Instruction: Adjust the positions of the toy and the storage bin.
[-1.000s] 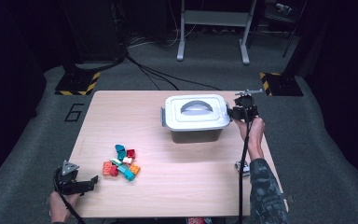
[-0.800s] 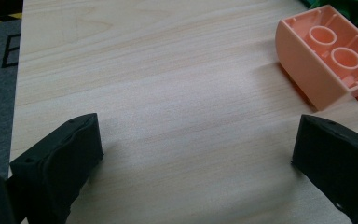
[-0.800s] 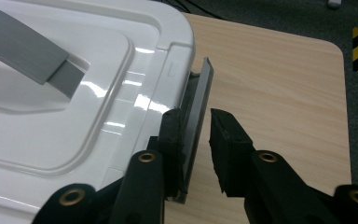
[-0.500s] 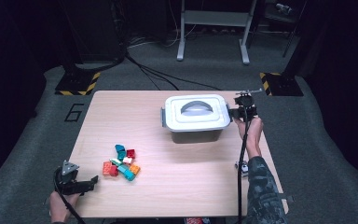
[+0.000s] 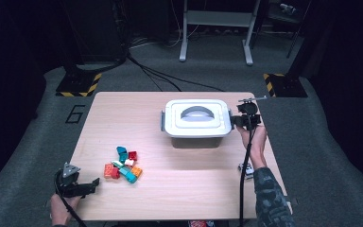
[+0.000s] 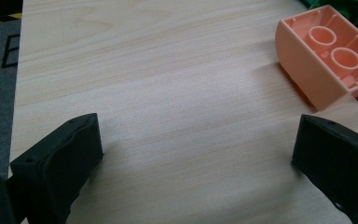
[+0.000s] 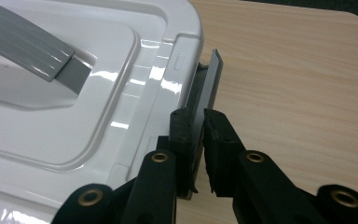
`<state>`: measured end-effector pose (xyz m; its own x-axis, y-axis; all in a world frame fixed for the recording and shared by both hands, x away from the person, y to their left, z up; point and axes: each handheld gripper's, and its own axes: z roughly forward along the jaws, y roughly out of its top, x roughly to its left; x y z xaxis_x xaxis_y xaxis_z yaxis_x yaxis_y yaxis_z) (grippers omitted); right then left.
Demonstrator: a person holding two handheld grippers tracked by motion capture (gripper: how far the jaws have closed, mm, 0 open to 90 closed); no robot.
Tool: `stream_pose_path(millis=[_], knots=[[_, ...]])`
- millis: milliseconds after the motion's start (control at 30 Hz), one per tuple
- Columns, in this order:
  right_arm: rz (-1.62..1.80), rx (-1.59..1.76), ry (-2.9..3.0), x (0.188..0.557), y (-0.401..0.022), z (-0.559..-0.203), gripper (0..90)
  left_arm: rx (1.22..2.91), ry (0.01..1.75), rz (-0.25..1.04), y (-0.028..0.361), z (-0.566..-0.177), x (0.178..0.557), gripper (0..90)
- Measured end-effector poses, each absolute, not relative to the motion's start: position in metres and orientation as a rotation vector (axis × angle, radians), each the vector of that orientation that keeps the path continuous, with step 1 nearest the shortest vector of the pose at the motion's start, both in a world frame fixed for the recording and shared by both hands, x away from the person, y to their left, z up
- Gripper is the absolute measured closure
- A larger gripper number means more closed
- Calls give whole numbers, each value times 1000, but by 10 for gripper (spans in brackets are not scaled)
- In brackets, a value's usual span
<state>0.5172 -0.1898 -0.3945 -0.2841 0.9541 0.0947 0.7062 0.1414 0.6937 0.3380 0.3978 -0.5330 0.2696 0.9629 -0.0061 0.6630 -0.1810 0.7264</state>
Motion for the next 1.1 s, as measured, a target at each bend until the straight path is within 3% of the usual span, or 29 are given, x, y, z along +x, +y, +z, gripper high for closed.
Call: stream_pose_path(millis=[467, 1100], knots=[[919, 1533, 2121, 487, -171, -390, 819, 1925, 1464, 624, 398, -533, 338, 10], [918, 1516, 2084, 536, -174, -393, 835, 1926, 1465, 624, 398, -533, 338, 11]])
